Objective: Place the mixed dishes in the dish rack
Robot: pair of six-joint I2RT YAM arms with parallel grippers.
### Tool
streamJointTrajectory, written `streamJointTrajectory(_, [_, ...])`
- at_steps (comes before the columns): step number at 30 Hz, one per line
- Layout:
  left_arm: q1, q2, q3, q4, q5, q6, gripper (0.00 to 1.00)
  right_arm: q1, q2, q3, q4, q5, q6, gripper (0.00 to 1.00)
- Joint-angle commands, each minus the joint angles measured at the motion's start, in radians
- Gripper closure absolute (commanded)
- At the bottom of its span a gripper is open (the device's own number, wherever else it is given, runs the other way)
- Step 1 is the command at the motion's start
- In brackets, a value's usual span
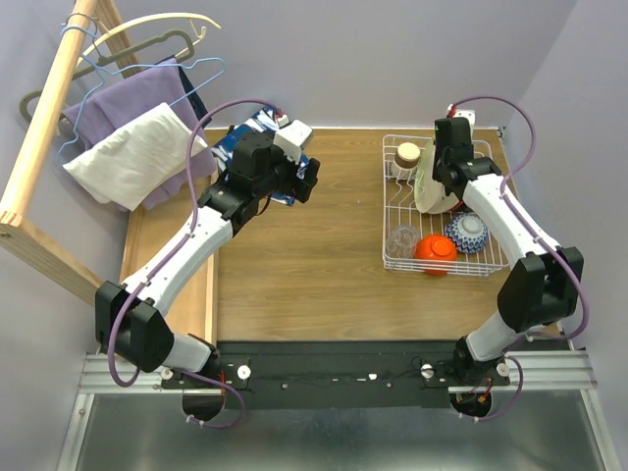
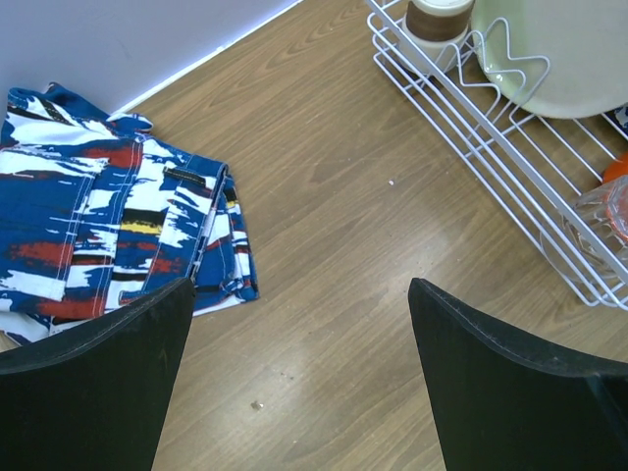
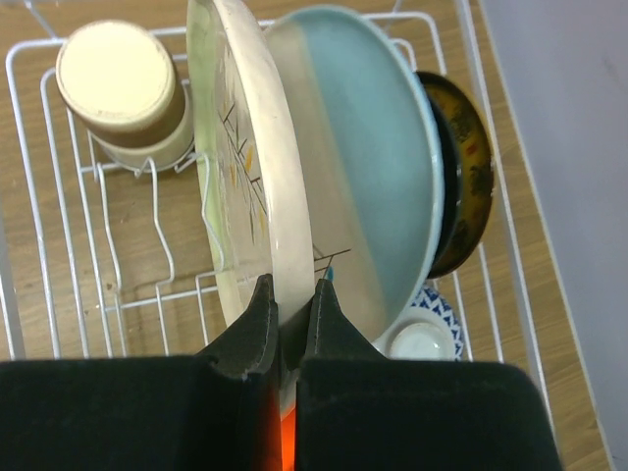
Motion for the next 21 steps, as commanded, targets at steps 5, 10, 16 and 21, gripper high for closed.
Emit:
streamJointTrajectory(5, [-0.005,0.005,-0.019,0.02,0.017,-0.01,0.02,0.0,0.002,0.01,0.078,-0.094,0.042,1.0])
streamJointTrajectory(10, [-0.005,0.006,-0.021,0.024,0.022,-0.016,0.01,0.0,0.001,0.005,0.081,-0.103,0.044,1.0])
streamJointTrajectory(16, [-0.005,0.003,-0.021,0.024,0.022,-0.018,0.01,0.002,-0.017,0.02,0.07,-0.091,0.018,0.57])
streamJointTrajectory(21, [-0.005,-0.009,-0.033,0.029,-0.019,-0.028,0.01,0.002,-0.082,0.06,0.052,-0.06,-0.058,0.19])
